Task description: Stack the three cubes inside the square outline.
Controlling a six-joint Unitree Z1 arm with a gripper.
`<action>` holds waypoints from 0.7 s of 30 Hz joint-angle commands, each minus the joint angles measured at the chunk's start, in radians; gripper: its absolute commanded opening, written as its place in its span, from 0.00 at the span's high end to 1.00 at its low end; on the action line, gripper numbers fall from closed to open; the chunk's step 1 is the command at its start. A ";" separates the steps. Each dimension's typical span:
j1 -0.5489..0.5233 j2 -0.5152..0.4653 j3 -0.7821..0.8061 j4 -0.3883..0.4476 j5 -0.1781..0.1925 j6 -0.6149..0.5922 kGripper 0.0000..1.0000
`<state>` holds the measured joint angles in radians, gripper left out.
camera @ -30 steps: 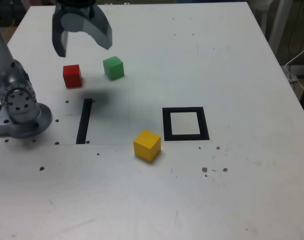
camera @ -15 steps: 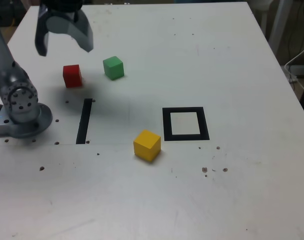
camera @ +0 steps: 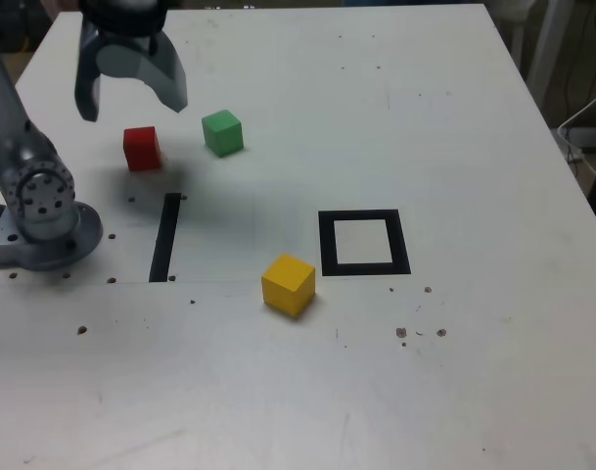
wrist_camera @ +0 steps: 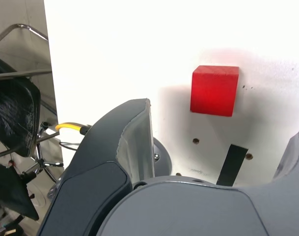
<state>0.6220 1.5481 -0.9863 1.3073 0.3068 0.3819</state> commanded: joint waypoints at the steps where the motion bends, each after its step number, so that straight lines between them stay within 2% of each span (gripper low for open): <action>1: 0.028 0.025 0.003 -0.014 0.011 0.006 0.05; 5: 0.081 0.061 0.011 -0.042 0.028 0.019 0.05; 14: 0.126 0.117 0.008 -0.077 0.050 0.023 0.06; 21: 0.133 0.124 0.047 -0.122 0.038 0.016 0.09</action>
<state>0.7542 1.6637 -0.9507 1.2011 0.3493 0.4002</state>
